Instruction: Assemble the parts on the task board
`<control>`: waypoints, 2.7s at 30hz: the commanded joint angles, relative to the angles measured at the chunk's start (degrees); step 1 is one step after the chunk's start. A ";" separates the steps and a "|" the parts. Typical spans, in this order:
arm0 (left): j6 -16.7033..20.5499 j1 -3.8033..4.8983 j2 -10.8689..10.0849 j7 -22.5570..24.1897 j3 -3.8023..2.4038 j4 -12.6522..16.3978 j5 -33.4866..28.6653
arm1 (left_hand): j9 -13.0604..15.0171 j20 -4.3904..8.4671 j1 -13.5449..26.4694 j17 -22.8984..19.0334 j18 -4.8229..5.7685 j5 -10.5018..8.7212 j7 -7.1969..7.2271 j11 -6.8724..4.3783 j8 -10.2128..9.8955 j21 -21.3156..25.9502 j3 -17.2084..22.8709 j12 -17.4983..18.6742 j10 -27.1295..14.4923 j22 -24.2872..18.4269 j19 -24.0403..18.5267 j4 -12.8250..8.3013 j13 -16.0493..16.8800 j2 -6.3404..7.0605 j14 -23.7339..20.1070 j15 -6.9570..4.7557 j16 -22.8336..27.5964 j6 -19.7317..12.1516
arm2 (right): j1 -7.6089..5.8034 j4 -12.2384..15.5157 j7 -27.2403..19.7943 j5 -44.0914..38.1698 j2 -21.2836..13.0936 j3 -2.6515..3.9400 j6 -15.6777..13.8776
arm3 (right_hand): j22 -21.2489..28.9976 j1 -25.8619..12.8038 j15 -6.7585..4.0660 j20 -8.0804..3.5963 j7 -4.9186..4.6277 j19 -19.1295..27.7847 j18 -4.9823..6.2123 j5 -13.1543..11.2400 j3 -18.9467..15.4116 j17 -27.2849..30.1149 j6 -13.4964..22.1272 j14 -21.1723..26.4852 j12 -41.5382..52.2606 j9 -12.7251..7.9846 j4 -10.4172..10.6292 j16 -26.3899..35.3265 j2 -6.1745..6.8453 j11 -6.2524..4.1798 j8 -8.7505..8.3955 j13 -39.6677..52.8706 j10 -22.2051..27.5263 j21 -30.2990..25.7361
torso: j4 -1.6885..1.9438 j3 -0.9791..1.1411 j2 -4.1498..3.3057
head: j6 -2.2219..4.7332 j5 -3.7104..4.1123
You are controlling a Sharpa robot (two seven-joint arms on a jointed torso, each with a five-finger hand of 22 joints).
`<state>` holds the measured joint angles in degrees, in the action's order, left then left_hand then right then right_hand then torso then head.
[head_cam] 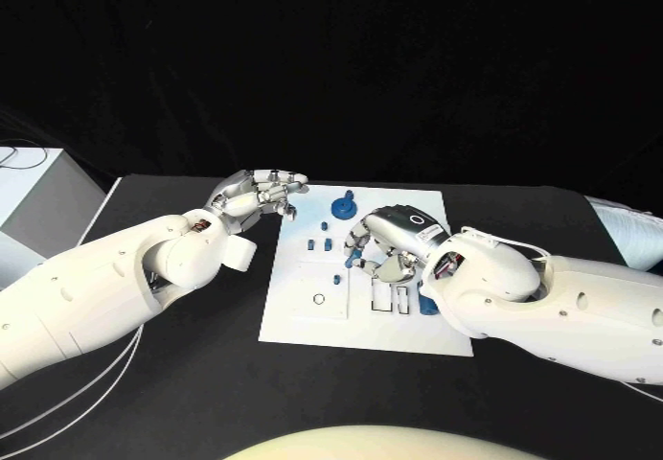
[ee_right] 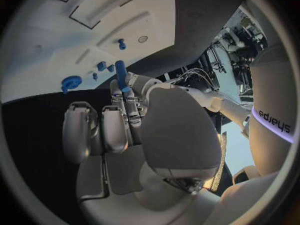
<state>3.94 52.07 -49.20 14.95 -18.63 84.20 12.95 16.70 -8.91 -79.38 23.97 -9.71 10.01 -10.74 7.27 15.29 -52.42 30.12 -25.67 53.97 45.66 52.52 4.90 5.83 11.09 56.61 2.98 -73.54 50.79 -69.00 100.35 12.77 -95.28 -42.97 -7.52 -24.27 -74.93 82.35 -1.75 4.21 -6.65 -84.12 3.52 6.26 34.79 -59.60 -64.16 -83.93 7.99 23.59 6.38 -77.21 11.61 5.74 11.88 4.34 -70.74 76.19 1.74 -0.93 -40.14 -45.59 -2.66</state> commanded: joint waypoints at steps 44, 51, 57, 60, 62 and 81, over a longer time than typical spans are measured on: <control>-0.97 -0.09 0.13 0.55 -0.04 0.64 0.82 | -0.08 -0.18 0.17 0.07 -0.82 0.06 -0.19 0.22 -0.23 0.24 -0.12 0.28 0.00 0.05 0.41 0.37 -0.03 -0.31 -0.01 0.57 0.01 -0.14 | 5.33 -6.92 -0.55 -1.24 9.57 -0.99 2.41 | -2.84 0.01 -0.21 -0.43 -0.18 -0.67 -0.20 0.57 1.89 0.47 -0.08 -0.63 -0.21 0.27 -2.39 0.05 -0.94 -3.11 0.33 1.89 -3.54 -0.34 | -0.05 -0.05 -0.11 | -1.23 -0.92; -1.03 -0.09 0.11 0.50 -0.04 0.64 0.82 | -0.08 -0.18 0.17 0.07 -0.82 0.06 -0.19 0.22 -0.23 0.24 -0.12 0.28 0.00 0.05 0.41 0.37 -0.03 -0.31 -0.01 0.57 0.01 -0.14 | 5.36 -7.03 -0.38 -1.28 9.64 -1.02 3.33 | -2.84 0.01 -0.21 -0.43 -0.18 -0.67 -0.20 0.57 1.89 0.47 -0.08 -0.63 -0.21 0.27 -2.39 0.05 -0.94 -3.11 0.33 1.89 -3.54 -0.34 | -0.04 -0.05 -0.08 | -1.29 -0.94; -1.12 -0.09 0.24 0.46 -0.05 0.60 0.82 | -0.08 -0.18 0.17 0.07 -0.82 0.06 -0.19 0.22 -0.23 0.24 -0.12 0.28 0.00 0.05 0.41 0.37 -0.03 -0.31 -0.01 0.57 0.01 -0.14 | 5.37 -7.44 -0.22 -1.35 9.90 -1.04 3.80 | -2.75 -0.07 -0.19 -0.42 -0.21 -0.61 -0.17 0.64 1.97 0.60 -0.04 -0.60 -0.28 0.32 -2.50 0.10 -0.93 -3.09 0.36 1.92 -3.56 -0.46 | -0.03 -0.03 -0.13 | -1.11 -0.97; -1.12 -0.09 0.25 0.44 -0.05 0.58 0.82 | -0.08 -0.18 0.17 0.07 -0.82 0.06 -0.19 0.22 -0.23 0.24 -0.12 0.28 0.00 0.05 0.41 0.37 -0.03 -0.31 -0.01 0.57 0.01 -0.14 | 5.36 -7.63 -0.04 -1.44 9.97 -1.04 4.27 | -2.75 -0.07 -0.19 -0.42 -0.21 -0.61 -0.17 0.64 1.97 0.60 -0.04 -0.60 -0.28 0.32 -2.50 0.10 -0.93 -3.09 0.36 1.92 -3.56 -0.46 | -0.05 -0.05 -0.10 | -1.22 -0.97; -1.11 -0.09 0.23 0.44 -0.05 0.59 0.82 | -0.08 -0.18 0.17 0.07 -0.82 0.06 -0.19 0.22 -0.23 0.24 -0.12 0.28 0.00 0.05 0.41 0.37 -0.03 -0.31 -0.01 0.57 0.01 -0.14 | 5.36 -7.74 0.12 -1.63 9.99 -1.05 4.58 | -2.70 -0.11 -0.18 -0.42 -0.22 -0.59 -0.16 0.66 2.01 0.69 0.00 -0.58 -0.32 0.35 -2.55 0.14 -0.93 -3.08 0.36 1.93 -3.54 -0.52 | -0.05 -0.06 -0.09 | -1.30 -0.99; -0.99 -0.09 0.08 0.33 -0.05 0.61 0.82 | -0.11 -0.18 0.15 0.08 -0.84 0.05 -0.15 0.15 -0.27 0.31 -0.13 0.20 0.23 0.03 0.40 0.39 0.04 -0.32 -0.05 0.52 0.05 -0.06 | 5.36 -9.41 -4.21 1.90 10.99 -1.39 4.97 | 3.71 -7.52 1.89 1.51 -1.91 2.83 1.59 6.32 -4.39 3.85 9.26 0.39 -4.21 -1.41 -0.62 1.47 4.60 -0.63 -4.92 -0.19 6.01 -8.91 | 0.00 -0.01 -0.12 | -1.50 -1.08</control>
<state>3.77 52.01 -49.17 14.93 -18.63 84.67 13.66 16.64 -8.91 -79.38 24.00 -9.71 10.01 -10.74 7.27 15.30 -52.42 29.96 -25.67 53.97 45.66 52.53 5.07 5.83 11.09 56.61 2.98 -73.54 50.79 -63.67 90.98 11.03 -94.82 -32.07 -8.92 -20.19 -71.42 75.02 -0.07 5.73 -8.47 -81.53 4.44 12.71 30.76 -55.81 -55.16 -83.67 3.85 22.23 5.75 -75.97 15.20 5.04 7.06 4.25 -65.05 67.55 1.70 -0.93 -40.25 -47.09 -3.76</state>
